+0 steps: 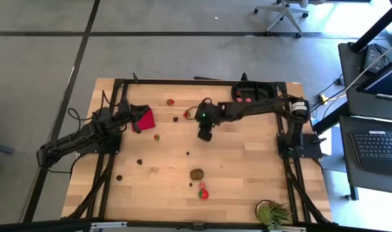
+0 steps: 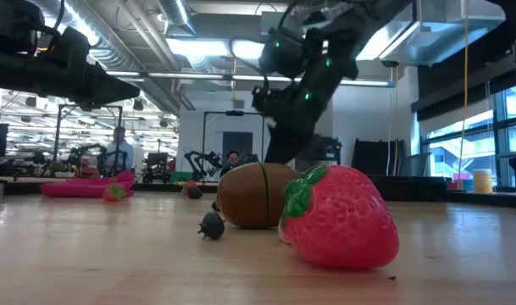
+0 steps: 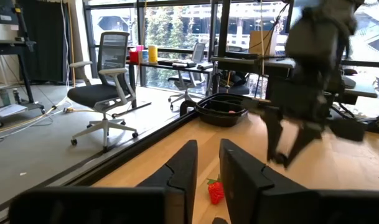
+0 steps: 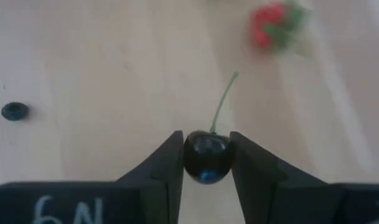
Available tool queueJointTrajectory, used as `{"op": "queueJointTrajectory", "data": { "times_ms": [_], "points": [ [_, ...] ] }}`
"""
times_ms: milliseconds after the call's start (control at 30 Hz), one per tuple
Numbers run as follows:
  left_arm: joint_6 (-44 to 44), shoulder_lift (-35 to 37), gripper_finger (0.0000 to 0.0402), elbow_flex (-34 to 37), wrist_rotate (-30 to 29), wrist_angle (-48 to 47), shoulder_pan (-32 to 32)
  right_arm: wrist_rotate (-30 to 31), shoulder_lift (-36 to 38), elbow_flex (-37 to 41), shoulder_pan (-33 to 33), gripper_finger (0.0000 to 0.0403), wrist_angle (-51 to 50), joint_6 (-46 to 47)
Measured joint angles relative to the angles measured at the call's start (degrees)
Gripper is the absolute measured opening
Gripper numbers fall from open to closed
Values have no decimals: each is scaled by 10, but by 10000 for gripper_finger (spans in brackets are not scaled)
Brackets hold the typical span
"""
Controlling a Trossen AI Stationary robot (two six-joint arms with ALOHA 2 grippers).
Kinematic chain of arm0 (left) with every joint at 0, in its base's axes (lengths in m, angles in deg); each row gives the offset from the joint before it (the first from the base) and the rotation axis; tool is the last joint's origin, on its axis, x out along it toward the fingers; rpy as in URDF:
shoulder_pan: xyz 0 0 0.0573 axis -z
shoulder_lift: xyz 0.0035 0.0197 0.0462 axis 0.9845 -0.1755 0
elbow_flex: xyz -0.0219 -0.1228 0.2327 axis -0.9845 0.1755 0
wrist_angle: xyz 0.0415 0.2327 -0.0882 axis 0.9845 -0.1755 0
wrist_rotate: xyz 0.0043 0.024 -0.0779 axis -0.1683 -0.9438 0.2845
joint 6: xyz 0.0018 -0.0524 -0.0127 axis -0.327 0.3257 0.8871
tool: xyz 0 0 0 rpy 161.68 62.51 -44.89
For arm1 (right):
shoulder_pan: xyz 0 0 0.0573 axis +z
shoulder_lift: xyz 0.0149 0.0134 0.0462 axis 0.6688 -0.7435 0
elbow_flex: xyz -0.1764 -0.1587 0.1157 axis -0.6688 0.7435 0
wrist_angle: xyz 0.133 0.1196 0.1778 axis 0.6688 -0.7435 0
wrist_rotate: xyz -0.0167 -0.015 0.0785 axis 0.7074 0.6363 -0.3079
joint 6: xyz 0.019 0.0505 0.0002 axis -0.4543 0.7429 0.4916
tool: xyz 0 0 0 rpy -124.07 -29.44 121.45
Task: Pick and placing Produce into tupperware
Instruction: Put the black cherry into the black bin
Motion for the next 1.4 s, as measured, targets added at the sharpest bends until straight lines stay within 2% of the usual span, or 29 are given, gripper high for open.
{"op": "queueJointTrajectory", "data": {
  "times_ms": [200, 400, 567, 667, 1067, 1167, 1400],
  "points": [
    [0, 0, 75, 0, 0, 0, 0, -2, 54, -41, -70, 113, -99, 0],
    [0, 0, 85, 0, 0, 0, 0, -4, 108, -55, -175, 114, -247, 26],
    [0, 0, 93, 0, 0, 0, 0, -2, 122, -55, -268, 114, -371, 65],
    [0, 0, 97, 0, 0, 0, 0, 3, 122, -55, -316, 115, -412, 78],
    [0, 0, 112, 0, 0, 0, 0, 127, 122, -50, -454, 114, -517, 165],
    [0, 0, 116, 0, 0, 0, 0, 129, 122, -28, -471, 115, -511, 165],
    [0, 0, 114, 0, 0, 0, 0, 102, 121, 55, -476, 115, -429, 137]
  ]
}}
